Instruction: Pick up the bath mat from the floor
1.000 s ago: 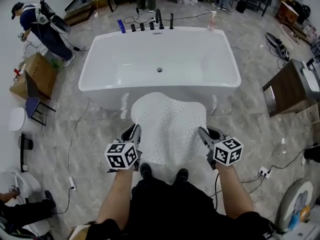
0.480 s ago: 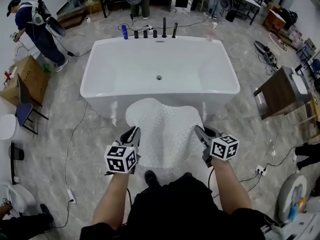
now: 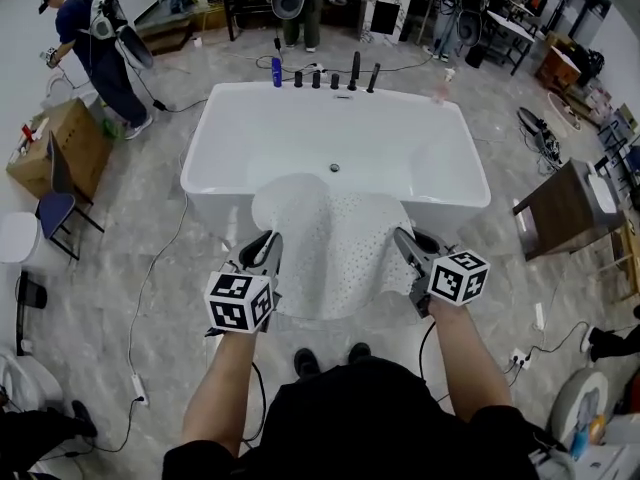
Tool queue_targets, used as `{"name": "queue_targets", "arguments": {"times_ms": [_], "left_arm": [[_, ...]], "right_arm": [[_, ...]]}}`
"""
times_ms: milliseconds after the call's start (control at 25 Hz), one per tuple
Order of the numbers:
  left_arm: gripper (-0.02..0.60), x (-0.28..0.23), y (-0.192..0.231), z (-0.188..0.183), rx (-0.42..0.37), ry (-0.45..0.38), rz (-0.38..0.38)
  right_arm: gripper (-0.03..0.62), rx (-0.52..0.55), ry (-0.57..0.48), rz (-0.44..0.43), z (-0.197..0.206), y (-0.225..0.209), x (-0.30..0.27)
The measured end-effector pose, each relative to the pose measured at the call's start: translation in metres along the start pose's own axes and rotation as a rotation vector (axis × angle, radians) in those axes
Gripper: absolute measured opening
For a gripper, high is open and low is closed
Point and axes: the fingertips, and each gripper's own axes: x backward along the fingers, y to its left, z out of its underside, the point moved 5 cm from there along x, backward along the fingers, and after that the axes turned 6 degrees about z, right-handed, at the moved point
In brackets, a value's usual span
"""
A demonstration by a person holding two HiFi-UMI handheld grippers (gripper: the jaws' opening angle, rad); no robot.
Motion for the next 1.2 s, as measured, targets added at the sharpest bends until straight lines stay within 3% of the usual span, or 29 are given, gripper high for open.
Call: {"name": "queue_targets", "arguments": {"times_ms": [280,520,880,1200], "left_arm": [[0.051,0.003,-0.005,-0.007,0.012,-0.037,-0.065],[0.051,-0.017,-0.005,-0.027,0.013,-0.048,-0.074],[0.051,-0.033,-0.025,-0.088,-0.101,-0.119,-0.104],[0.051,-0.025,-0.033,-0.084,-0.059,-0.164,-0.137]], "right_arm": [[0.043,0.073,-0.050,-0.047,-0.020,0.009,-0.003],[0.043,0.085,-0.122,-0.036,-0.048,-0.012,0.010],[0.041,0.133,-0.249,-0.042,-0.109,-0.017,0.013],[0.040,0.177,-0.287,-0.047,-0.105,-0.011,0.037]]}}
